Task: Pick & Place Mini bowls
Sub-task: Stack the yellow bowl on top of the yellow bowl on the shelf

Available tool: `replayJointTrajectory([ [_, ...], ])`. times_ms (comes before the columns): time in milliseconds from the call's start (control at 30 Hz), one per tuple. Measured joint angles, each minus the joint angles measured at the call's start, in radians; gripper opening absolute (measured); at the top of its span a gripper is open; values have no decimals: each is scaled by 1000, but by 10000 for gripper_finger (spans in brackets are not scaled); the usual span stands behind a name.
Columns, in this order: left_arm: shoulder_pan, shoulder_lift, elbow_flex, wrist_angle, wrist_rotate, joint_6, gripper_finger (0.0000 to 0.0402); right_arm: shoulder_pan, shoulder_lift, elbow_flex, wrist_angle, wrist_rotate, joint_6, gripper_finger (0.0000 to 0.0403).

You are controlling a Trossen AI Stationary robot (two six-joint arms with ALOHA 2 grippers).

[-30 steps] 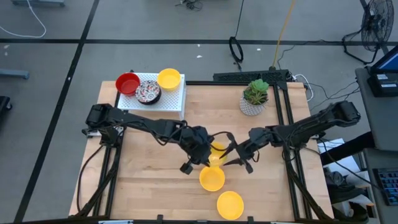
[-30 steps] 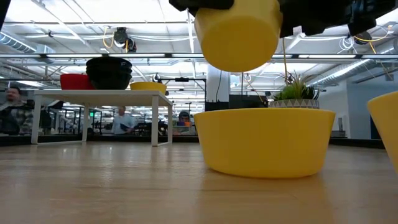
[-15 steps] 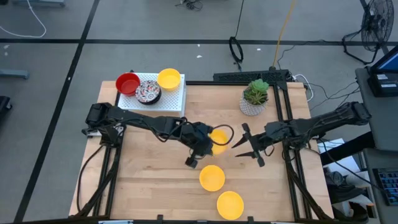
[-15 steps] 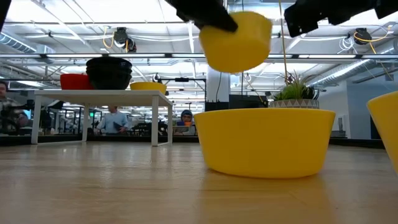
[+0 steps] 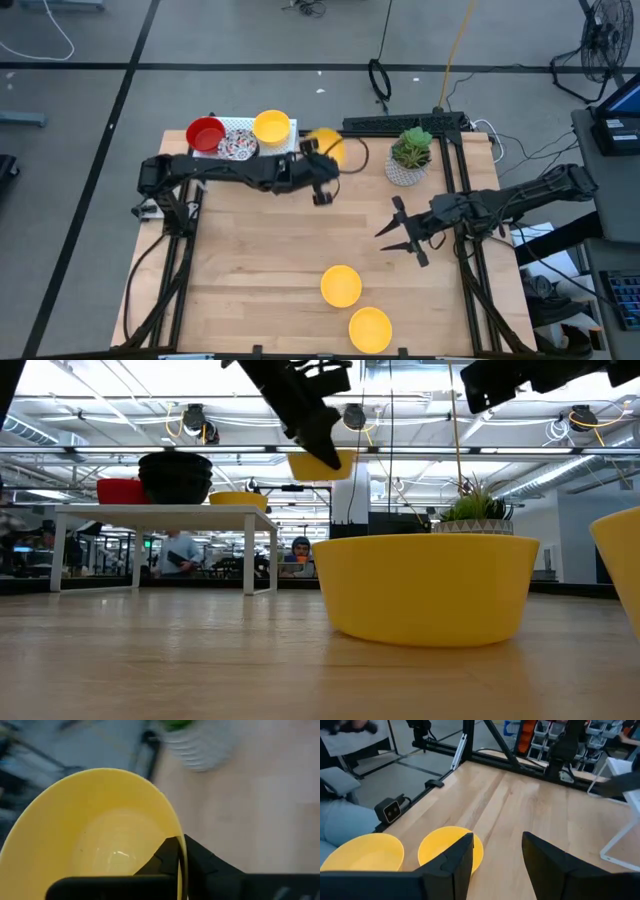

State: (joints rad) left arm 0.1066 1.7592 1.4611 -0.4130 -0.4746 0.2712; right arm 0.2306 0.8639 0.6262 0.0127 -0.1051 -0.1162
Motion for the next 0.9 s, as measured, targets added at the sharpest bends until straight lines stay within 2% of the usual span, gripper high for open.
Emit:
replayJointTrajectory([
  [167,68,-32,0,-5,-170,94,27,0,2,0,-14,6,-2,155],
  [333,173,-85,1,-104,-196,-6,15,0,2,-1,-34,7,-7,155],
  [533,293,-125,0,-275,-85,-190,12,-2,3,-1,-57,8,-49,155],
  [633,332,-126,0,-337,-33,-221,22,-2,3,-1,-56,8,-79,155],
  [767,366,-117,0,-376,91,-255,20,-2,3,-1,-56,8,-87,155],
  [900,375,-115,-1,-371,111,-255,8,-2,2,-1,-57,8,-85,155],
])
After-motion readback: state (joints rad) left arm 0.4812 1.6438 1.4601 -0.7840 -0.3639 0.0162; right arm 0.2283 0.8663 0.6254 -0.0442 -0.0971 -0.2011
